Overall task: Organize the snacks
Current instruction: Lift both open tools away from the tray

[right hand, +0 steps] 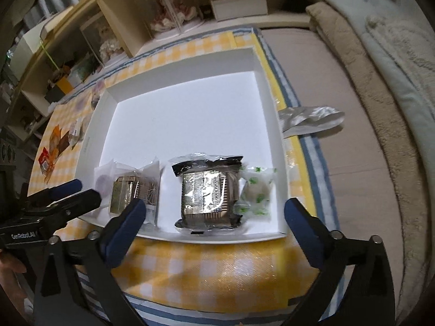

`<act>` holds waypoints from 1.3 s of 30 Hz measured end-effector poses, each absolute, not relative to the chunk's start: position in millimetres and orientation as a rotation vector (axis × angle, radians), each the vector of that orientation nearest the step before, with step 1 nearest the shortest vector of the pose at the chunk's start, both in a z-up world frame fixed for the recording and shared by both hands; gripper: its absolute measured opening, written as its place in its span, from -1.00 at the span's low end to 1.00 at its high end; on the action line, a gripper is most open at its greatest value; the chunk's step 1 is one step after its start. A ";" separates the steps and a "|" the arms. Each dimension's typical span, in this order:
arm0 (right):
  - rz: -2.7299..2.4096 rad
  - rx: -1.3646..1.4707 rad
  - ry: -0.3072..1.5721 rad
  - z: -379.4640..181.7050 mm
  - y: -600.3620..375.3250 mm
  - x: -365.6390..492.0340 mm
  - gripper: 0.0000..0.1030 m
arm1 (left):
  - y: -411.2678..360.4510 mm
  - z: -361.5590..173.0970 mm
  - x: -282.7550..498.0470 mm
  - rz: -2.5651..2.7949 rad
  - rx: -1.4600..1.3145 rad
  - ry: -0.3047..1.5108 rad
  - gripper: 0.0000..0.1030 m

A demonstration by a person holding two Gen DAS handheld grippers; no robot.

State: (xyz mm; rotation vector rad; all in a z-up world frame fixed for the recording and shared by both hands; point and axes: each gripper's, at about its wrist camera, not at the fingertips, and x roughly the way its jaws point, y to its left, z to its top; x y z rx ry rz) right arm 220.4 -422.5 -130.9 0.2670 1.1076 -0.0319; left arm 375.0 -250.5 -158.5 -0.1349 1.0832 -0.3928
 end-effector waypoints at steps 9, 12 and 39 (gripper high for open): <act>-0.052 0.233 1.061 -103.1 -419.6 206.9 1.00 | -230.9 -123.4 349.1 -0.398 -0.088 1.026 1.00; -0.053 0.218 1.054 -94.8 -416.4 202.6 1.00 | -225.4 -108.2 338.4 -0.409 -0.078 1.005 1.00; -0.050 0.132 0.910 -11.7 -350.9 190.1 1.00 | -112.9 -3.1 283.0 -0.405 -0.041 0.868 1.00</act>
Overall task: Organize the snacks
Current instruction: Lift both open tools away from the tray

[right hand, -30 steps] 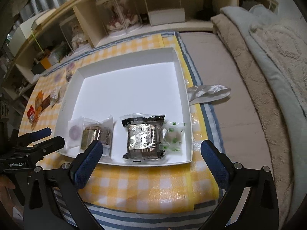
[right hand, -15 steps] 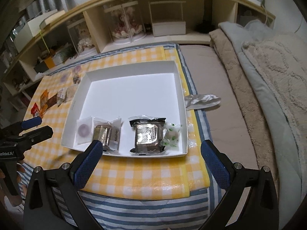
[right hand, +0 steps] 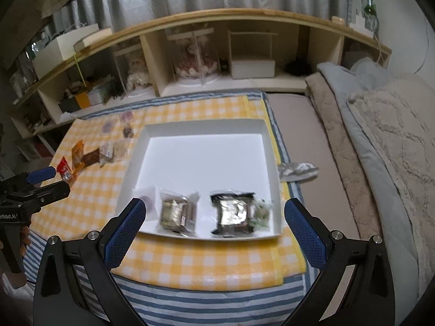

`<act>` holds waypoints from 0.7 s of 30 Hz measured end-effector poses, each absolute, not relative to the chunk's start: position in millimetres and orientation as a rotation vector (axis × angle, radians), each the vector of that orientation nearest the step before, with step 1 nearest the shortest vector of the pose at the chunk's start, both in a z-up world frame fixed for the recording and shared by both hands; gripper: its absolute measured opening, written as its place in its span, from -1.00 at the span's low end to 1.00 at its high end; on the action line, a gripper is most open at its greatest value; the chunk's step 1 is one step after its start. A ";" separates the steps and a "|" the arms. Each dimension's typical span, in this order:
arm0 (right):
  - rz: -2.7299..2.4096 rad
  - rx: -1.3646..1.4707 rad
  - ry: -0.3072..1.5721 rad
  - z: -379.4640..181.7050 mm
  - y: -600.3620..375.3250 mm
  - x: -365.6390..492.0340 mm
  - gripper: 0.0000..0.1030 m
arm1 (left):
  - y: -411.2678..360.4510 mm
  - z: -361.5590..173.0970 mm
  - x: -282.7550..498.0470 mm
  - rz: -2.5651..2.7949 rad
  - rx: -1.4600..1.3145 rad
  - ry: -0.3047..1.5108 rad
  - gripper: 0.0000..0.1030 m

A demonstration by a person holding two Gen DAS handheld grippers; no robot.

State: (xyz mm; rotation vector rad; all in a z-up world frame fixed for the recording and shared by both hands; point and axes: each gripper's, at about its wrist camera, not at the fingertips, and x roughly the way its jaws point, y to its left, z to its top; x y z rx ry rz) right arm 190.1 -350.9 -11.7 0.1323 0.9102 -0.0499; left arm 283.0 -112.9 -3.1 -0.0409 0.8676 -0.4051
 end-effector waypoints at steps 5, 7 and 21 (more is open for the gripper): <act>-0.026 0.145 0.889 -7.6 -326.7 200.8 1.00 | -71.7 7.1 275.5 -0.365 -0.051 0.830 1.00; -0.014 0.155 0.881 -7.3 -315.0 207.0 1.00 | -56.8 9.0 273.7 -0.351 -0.058 0.821 1.00; 0.090 0.154 0.869 -16.8 -220.4 260.0 1.00 | 65.3 -5.2 288.6 -0.183 -0.238 0.821 1.00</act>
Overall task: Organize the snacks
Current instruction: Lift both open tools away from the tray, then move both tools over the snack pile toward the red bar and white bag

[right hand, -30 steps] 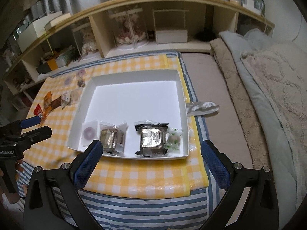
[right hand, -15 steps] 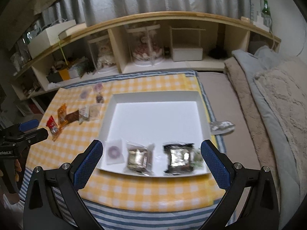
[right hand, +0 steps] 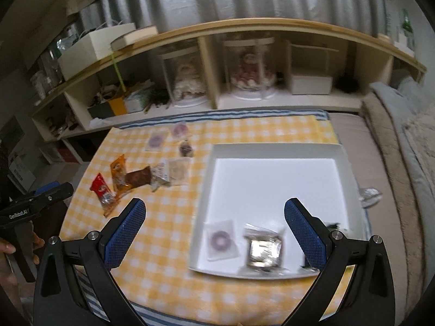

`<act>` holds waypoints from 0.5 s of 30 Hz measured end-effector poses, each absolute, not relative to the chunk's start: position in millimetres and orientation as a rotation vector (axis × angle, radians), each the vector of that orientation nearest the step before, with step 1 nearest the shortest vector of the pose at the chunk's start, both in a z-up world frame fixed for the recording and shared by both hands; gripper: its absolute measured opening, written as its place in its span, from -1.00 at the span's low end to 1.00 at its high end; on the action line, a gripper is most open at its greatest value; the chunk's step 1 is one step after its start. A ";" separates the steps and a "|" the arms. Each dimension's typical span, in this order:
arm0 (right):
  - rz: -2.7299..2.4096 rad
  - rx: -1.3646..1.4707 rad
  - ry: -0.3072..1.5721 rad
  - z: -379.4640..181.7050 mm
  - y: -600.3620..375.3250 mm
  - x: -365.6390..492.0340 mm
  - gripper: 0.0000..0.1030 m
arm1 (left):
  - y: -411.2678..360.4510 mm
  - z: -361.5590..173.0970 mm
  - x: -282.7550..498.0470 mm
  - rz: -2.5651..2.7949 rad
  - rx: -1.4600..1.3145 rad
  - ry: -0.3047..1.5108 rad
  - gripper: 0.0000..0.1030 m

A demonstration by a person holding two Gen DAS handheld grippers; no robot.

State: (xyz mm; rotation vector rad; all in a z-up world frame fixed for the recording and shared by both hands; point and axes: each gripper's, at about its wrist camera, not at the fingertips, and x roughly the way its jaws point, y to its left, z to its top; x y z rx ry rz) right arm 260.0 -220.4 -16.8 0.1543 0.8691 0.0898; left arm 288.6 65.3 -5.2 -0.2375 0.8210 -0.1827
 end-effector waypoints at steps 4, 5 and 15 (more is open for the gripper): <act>0.132 0.147 0.870 -22.6 -191.4 279.5 1.00 | 92.6 -10.0 302.3 -0.144 -0.285 0.829 1.00; 0.144 0.148 0.867 -24.6 -183.0 285.3 1.00 | 99.8 -11.1 306.5 -0.124 -0.297 0.827 1.00; 0.204 0.121 0.838 -56.5 -117.9 350.3 1.00 | 148.1 -54.4 346.5 -0.015 -0.411 0.848 1.00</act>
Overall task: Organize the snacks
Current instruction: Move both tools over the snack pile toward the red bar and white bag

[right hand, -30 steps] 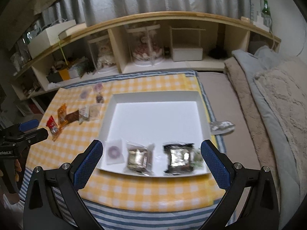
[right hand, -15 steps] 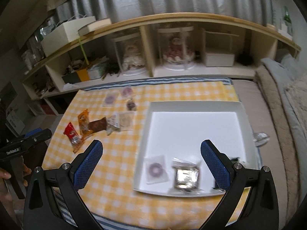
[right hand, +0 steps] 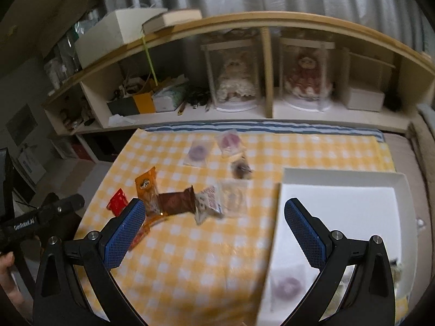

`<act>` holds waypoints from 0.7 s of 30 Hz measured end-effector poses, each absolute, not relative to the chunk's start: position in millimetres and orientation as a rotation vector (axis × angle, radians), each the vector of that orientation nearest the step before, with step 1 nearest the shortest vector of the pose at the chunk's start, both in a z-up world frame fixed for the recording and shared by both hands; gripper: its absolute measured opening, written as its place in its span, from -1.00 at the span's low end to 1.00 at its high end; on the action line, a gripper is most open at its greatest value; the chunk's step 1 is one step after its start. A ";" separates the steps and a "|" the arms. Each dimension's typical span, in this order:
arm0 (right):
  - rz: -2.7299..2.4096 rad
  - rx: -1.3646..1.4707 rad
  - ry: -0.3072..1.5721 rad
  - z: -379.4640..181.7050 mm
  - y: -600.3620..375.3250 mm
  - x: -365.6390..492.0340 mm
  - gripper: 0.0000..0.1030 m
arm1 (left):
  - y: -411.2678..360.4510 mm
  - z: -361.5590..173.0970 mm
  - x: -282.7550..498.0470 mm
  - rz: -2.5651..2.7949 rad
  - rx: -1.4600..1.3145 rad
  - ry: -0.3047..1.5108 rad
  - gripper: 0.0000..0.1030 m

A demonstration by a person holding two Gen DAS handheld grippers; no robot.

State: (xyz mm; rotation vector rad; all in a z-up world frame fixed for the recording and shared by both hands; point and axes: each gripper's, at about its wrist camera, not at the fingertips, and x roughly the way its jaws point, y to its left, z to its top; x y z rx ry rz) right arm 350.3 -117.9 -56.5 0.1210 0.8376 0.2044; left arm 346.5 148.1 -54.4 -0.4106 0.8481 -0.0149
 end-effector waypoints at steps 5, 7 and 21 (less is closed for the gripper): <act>0.265 0.078 0.871 -77.3 -81.6 383.7 1.00 | 156.3 -75.4 370.0 0.020 -0.412 0.867 1.00; 0.290 0.087 0.907 -89.7 -71.6 398.2 1.00 | 156.9 -87.3 379.0 0.028 -0.417 0.891 1.00; 0.294 0.015 1.108 -169.8 -64.3 467.0 -0.51 | 140.2 -147.0 431.5 0.097 -0.318 0.992 1.00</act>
